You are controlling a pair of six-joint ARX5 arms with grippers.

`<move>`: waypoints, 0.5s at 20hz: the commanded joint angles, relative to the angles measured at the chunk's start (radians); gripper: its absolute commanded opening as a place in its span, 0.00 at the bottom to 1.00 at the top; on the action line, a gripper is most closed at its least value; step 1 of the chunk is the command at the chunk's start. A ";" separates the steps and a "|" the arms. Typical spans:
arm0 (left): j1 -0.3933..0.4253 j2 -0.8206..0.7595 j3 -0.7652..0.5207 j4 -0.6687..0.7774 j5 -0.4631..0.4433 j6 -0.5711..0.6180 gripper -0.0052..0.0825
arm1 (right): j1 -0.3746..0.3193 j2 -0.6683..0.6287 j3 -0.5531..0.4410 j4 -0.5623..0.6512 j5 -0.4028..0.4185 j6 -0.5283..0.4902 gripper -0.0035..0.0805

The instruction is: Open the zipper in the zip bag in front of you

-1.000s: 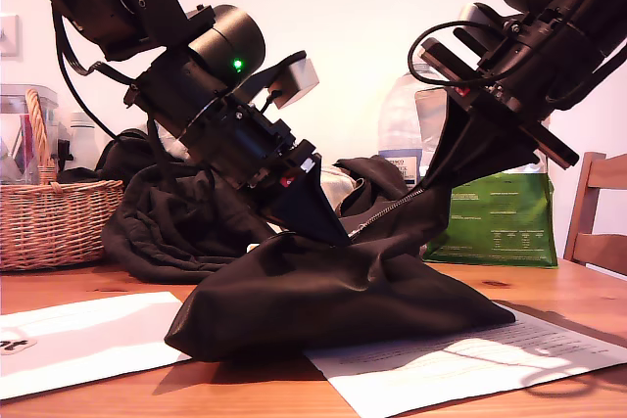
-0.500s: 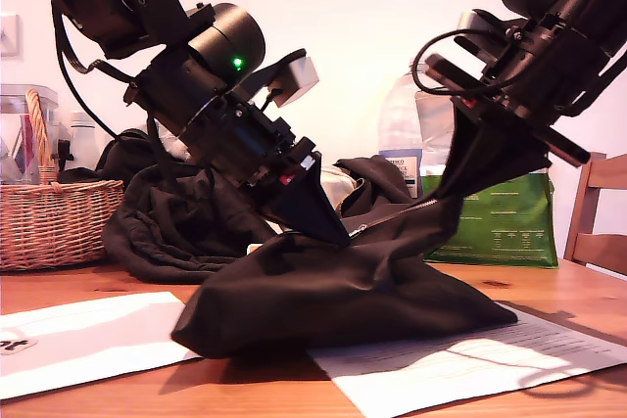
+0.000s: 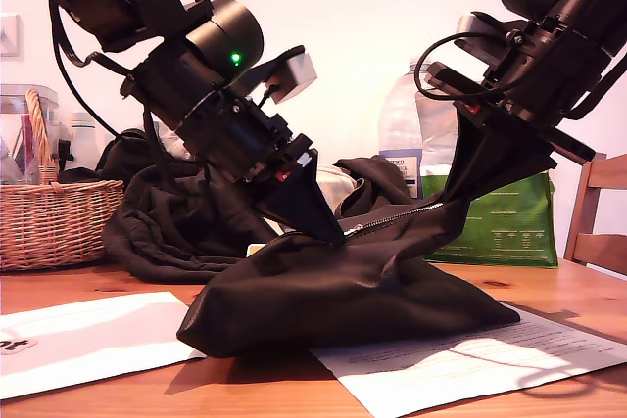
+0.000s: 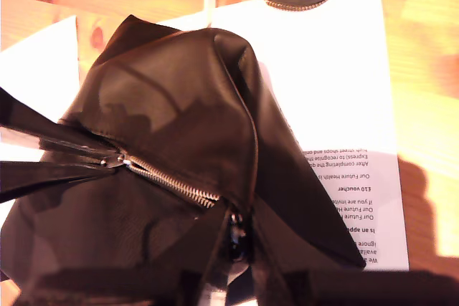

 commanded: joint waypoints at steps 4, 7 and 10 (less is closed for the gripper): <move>0.042 -0.001 -0.038 -0.060 -0.045 0.016 0.03 | -0.024 0.006 -0.001 -0.005 0.068 -0.011 0.03; 0.046 -0.013 -0.038 -0.071 -0.047 0.020 0.03 | -0.024 0.006 -0.001 -0.015 0.072 -0.027 0.03; 0.054 -0.014 -0.038 -0.097 -0.052 0.024 0.03 | -0.024 0.006 -0.001 -0.020 0.091 -0.028 0.03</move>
